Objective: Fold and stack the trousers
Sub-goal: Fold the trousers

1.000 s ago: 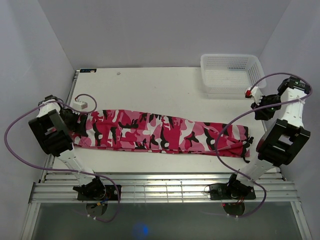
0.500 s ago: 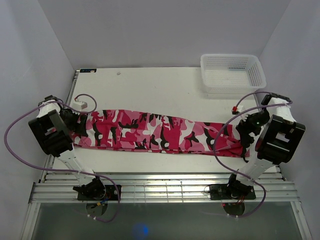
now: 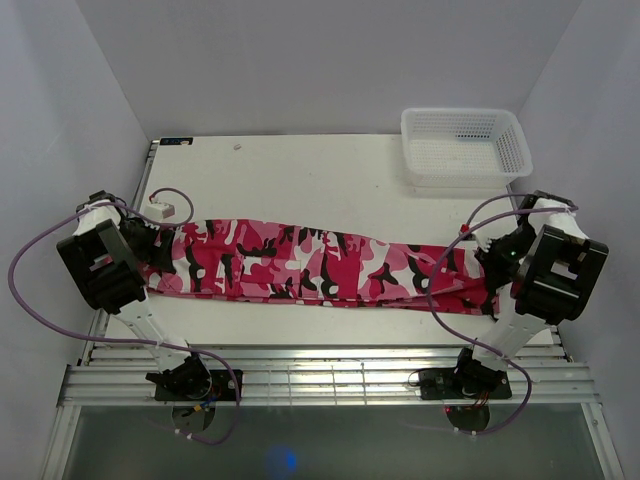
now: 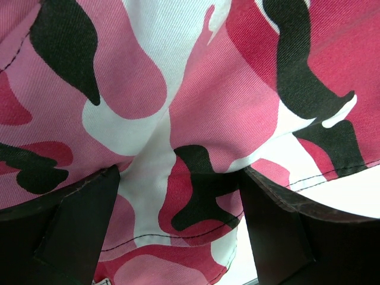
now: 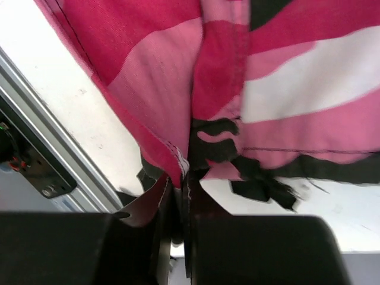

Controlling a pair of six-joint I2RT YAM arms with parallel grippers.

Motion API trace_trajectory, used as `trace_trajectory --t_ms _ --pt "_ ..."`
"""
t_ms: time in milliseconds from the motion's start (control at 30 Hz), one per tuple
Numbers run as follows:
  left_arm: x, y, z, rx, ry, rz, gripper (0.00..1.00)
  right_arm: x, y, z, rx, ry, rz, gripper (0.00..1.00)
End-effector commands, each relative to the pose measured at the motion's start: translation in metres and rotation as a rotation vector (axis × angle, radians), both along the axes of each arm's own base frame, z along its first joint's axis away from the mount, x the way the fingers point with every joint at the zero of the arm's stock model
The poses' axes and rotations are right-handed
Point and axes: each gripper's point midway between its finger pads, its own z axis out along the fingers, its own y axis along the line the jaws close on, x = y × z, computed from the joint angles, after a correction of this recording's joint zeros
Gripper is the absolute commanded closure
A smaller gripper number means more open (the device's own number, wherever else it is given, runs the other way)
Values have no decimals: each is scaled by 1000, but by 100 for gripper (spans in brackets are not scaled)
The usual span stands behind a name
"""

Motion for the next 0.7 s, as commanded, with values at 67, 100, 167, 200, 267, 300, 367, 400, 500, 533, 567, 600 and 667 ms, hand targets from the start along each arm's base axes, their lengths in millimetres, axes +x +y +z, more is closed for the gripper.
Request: trace_trajectory --t_ms 67,100,167,200,267,300,367,400,500,533,567,600,667 --pt "-14 -22 -24 -100 73 -7 7 69 -9 64 -10 -288 9 92" --pt "-13 -21 -22 -98 71 -7 7 85 -6 77 8 -357 1 92" --pt "-12 -18 -22 -89 70 -3 7 119 -8 115 16 -511 0 92" --pt "-12 -18 -23 -88 75 -4 7 131 -8 129 12 -572 9 92" --pt "-11 -17 -24 -87 82 5 7 148 -4 159 19 -695 31 92" --pt "-11 -16 -24 -83 84 8 7 154 -3 176 -1 -777 66 92" --pt "-10 -15 -25 -83 88 18 7 143 3 169 -3 -806 122 92" --pt "-9 -14 -25 -83 90 22 7 132 6 177 -36 -854 160 92" --pt "-10 -13 -29 -80 106 35 7 87 3 126 -141 -825 318 92" --pt "-11 -9 -31 -63 114 39 7 80 -1 116 -179 -840 387 92" --pt "-12 -5 -32 -56 119 53 7 55 1 81 -162 -767 402 92" --pt "-13 -2 -36 -48 127 57 8 42 -5 76 -192 -765 413 92" --pt "-14 9 -37 -28 136 78 11 27 -9 60 -213 -740 433 92"
